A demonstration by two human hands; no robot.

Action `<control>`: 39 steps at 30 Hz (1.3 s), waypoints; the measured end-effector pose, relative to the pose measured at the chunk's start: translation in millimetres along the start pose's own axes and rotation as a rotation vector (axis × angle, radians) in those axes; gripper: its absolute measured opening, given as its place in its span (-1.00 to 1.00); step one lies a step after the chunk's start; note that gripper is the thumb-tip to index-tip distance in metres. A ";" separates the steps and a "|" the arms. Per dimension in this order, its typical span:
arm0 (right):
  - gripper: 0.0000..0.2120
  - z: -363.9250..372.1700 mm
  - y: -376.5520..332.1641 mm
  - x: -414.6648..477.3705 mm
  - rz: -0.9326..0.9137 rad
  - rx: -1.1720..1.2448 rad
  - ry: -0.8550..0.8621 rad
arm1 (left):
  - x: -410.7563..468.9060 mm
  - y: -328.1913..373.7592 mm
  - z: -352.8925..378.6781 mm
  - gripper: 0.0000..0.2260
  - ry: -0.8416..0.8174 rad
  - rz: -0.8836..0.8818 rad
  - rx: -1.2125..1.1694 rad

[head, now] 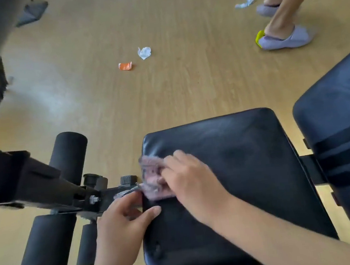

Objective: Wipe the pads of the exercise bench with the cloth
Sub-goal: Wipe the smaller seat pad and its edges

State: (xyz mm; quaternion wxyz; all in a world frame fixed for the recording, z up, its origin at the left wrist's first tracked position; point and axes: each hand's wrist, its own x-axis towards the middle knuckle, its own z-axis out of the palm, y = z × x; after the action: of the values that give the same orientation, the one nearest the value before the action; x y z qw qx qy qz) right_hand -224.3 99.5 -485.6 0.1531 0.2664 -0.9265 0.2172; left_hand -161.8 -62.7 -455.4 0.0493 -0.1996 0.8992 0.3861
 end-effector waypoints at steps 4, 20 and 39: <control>-0.69 -8.8 63.1 36.0 0.441 -0.034 0.174 | 1.1 4.7 -2.2 -0.58 -0.066 -0.080 -0.105; -0.77 23.3 17.2 44.9 0.370 0.031 0.166 | 0.0 10.4 12.3 -0.69 0.111 -0.024 0.019; -0.78 7.8 50.8 51.3 0.378 -0.227 0.052 | -23.0 5.0 -2.6 -0.76 -0.002 -0.023 0.025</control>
State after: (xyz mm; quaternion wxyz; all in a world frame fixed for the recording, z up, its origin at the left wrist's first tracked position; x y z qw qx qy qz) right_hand -295.8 112.6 -488.1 0.1626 0.0634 -0.9742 0.1434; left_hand -142.6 -54.0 -444.6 0.0569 -0.2090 0.9015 0.3747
